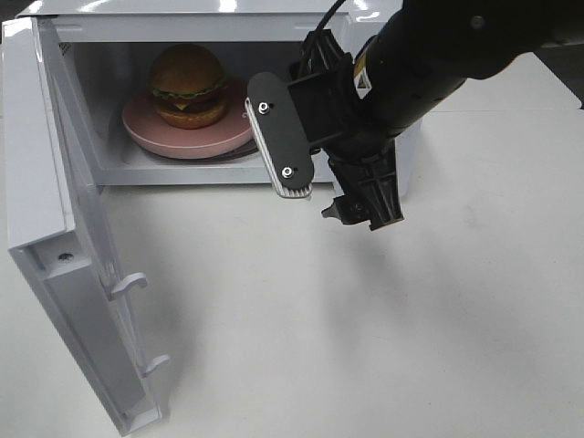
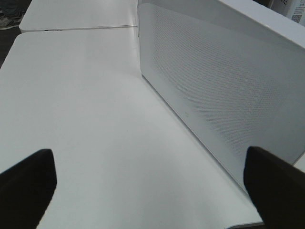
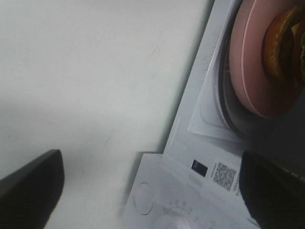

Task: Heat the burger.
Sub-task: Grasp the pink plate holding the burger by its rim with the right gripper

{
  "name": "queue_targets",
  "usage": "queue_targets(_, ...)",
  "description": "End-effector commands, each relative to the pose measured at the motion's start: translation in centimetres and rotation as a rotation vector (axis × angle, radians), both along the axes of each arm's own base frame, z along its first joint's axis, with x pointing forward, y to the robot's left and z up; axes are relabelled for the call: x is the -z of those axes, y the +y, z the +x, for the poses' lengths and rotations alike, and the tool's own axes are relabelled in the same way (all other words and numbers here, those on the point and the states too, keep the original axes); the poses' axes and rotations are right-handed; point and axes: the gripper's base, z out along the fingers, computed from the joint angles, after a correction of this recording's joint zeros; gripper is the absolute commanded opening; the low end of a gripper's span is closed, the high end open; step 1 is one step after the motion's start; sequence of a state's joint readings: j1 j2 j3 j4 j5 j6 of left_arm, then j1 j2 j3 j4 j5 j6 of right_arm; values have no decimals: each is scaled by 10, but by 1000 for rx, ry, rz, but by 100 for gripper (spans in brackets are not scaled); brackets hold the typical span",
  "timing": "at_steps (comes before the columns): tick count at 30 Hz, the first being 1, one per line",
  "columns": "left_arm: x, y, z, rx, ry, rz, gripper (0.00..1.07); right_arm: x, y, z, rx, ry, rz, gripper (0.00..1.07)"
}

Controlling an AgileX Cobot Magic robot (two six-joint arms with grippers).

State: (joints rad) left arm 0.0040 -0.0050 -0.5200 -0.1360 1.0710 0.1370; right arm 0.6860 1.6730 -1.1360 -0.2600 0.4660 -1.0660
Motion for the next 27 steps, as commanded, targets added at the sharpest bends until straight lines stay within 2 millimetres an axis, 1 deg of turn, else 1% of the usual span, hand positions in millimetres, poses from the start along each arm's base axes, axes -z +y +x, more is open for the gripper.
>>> queue_targets(1,1,0,-2,-6,-13,-5,100,4,10,11,5,-6,7,97)
queue_targets(3,1,0,-2,-6,-13,-5,100,4,13,14,5,-7,7,97)
queue_targets(4,1,0,-2,-6,-13,-5,100,5,17,19,5,-10,9,96)
queue_targets(7,1,0,-2,-6,-13,-5,100,9,23,26,5,-9,8,95)
queue_targets(12,1,0,-2,-6,-13,-5,100,12,30,35,3,-16,16,94)
queue_targets(14,1,0,-2,-6,-13,-5,100,19,37,43,2,-21,26,94)
queue_targets(15,1,0,-2,-6,-13,-5,100,19,37,43,2,-21,26,94)
queue_targets(17,1,0,-2,-6,-13,-5,100,24,44,51,2,-20,26,93)
queue_targets(18,1,0,-2,-6,-13,-5,100,24,44,51,2,-20,26,93)
queue_targets(20,1,0,-2,-6,-13,-5,100,33,54,63,24,-13,41,92)
queue_targets(23,1,0,-2,-6,-13,-5,100,35,57,66,30,-10,47,92)
queue_targets(24,1,0,-2,-6,-13,-5,100,40,62,72,43,-7,56,91)
queue_targets(26,1,0,-2,-6,-13,-5,100,43,64,75,44,-6,56,90)
queue_targets(27,1,0,-2,-6,-13,-5,100,48,68,80,47,-2,52,90)
